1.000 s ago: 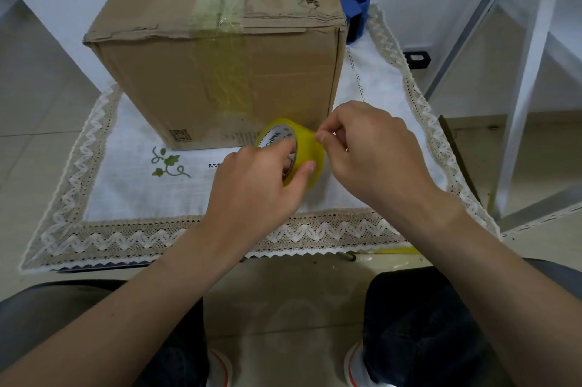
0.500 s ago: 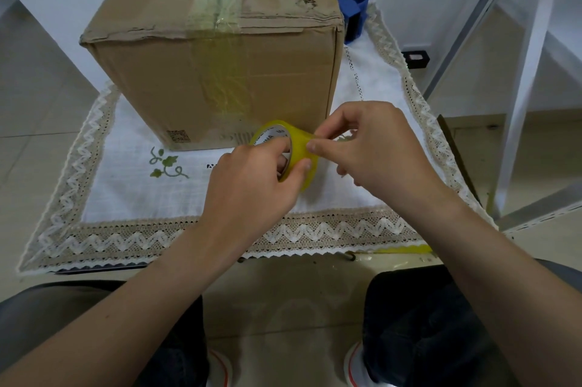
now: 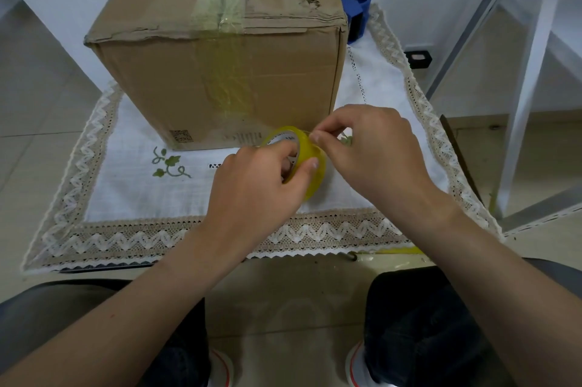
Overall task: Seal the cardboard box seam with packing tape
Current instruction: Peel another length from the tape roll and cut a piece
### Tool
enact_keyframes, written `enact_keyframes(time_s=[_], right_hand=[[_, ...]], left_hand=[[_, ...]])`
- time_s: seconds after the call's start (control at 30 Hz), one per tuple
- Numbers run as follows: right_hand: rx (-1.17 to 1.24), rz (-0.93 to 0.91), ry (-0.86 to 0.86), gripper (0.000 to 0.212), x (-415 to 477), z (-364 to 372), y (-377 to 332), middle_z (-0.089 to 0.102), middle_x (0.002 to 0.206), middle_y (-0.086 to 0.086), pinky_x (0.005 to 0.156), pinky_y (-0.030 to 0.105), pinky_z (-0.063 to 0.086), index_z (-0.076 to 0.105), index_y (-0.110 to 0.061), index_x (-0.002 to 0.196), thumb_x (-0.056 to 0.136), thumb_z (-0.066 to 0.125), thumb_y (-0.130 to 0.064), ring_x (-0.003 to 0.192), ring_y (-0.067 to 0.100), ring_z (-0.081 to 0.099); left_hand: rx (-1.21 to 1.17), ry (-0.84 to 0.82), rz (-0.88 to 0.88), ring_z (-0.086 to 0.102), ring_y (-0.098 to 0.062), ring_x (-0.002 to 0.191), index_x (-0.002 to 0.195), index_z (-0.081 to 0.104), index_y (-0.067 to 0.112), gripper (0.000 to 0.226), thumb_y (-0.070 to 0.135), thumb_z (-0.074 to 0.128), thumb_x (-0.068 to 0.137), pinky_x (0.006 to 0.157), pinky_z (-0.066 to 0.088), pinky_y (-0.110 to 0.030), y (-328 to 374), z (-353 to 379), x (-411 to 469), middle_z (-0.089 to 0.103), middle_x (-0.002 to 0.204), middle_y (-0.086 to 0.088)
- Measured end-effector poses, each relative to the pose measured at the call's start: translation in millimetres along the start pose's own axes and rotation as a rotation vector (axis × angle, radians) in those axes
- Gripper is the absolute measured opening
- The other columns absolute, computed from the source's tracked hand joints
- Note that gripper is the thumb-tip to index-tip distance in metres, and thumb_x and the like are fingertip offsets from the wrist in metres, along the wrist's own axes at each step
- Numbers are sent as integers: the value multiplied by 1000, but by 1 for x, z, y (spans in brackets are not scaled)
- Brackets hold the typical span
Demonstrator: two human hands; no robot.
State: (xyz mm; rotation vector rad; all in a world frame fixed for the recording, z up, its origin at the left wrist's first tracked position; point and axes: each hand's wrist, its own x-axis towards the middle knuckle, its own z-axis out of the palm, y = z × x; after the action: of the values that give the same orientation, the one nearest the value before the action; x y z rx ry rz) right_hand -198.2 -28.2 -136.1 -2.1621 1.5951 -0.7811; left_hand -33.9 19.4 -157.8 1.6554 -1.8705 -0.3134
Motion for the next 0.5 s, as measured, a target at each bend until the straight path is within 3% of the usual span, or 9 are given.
enact_keyframes(time_s=[0.17,0.27,0.4,0.5], right_hand=[[-42,-105,75,9,-4,3,-3,68,98,-11,68,31,41,72,-28,91,98,68,-31,68,6,50],[-26,-150,129,8,-5,3,-2,66,96,-12,65,30,36,69,-27,92,99,66,-30,61,4,45],[50,-243,216,6,-5,5,-2,65,93,-12,64,30,46,69,-22,92,97,69,-24,71,6,50],[130,-286,245,7,-3,3,-2,66,92,-8,65,30,50,71,-18,91,97,70,-20,77,7,57]], left_hand=[[-87,-10,-38,43,-26,50,69,56,13,42,48,55,91,50,32,-30,4,-5,1,38,46,-1],[-183,-2,-87,33,-19,48,72,57,6,45,46,58,93,50,28,-31,3,-5,4,37,51,-7],[-299,-24,-184,28,-13,52,74,57,1,48,43,62,96,54,27,-32,1,-7,7,29,53,2],[-358,-41,-223,26,-12,50,63,48,7,51,41,63,98,54,24,-32,0,-8,8,27,52,6]])
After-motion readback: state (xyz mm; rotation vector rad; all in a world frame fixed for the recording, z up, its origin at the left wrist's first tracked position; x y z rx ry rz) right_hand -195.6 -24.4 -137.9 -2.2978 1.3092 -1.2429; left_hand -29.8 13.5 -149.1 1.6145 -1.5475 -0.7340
